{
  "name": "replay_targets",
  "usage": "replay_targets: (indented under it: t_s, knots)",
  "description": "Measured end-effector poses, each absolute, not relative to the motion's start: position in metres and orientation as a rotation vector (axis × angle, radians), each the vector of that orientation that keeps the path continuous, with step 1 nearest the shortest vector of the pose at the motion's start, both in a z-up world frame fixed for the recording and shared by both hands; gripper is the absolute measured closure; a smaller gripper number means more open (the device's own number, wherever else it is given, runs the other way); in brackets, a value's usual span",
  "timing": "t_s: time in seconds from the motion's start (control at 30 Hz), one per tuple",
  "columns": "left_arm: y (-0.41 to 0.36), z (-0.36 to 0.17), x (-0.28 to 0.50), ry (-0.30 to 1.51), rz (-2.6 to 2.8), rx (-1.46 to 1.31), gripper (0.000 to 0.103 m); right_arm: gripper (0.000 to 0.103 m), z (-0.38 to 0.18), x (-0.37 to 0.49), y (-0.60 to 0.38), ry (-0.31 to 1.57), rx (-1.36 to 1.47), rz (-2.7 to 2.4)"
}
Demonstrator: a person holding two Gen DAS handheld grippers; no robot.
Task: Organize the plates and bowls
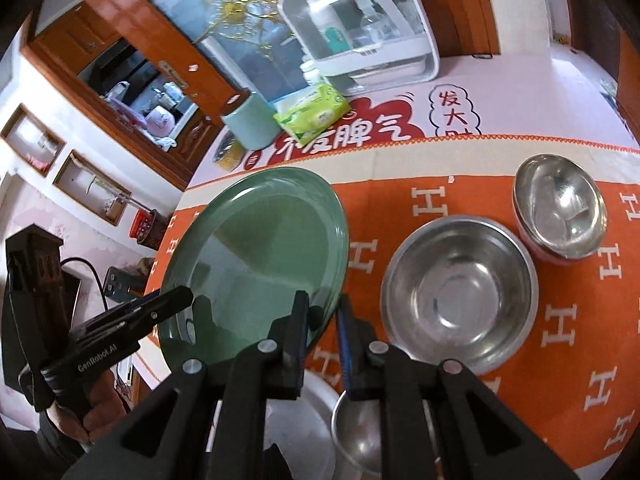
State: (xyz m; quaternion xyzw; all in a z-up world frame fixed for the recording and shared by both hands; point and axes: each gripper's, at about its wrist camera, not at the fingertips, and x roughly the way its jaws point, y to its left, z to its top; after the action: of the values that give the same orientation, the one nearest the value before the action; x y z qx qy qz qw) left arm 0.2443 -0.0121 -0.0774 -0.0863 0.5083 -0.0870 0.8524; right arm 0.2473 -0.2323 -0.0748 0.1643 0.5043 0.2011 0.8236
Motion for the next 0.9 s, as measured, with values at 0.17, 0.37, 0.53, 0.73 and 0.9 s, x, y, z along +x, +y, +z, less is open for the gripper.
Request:
replay_targets:
  t_s: [0.17, 0.37, 0.53, 0.73, 0.9]
  knots:
    - [-0.002, -0.071, 0.211, 1.043, -0.182, -0.177, 0.074, 0.089, -0.070, 0.214, -0.224, 1.032, 0.317, 0.450]
    - [0.008, -0.071, 0.178, 1.038, -0.180, -0.170, 0.074, 0.089, -0.072, 0.182, -0.215, 1.032, 0.285, 0.478]
    - [0.014, -0.077, 0.156, 1.064, -0.180, -0.167, 0.074, 0.088, -0.079, 0.159, -0.206, 1.064, 0.252, 0.489]
    - [0.017, -0.094, 0.135, 1.117, -0.175, -0.156, 0.074, 0.088, -0.091, 0.139, -0.199, 1.119, 0.216, 0.490]
    - [0.019, -0.108, 0.122, 1.166, -0.190, -0.144, 0.074, 0.088, -0.103, 0.128, -0.195, 1.173, 0.182, 0.495]
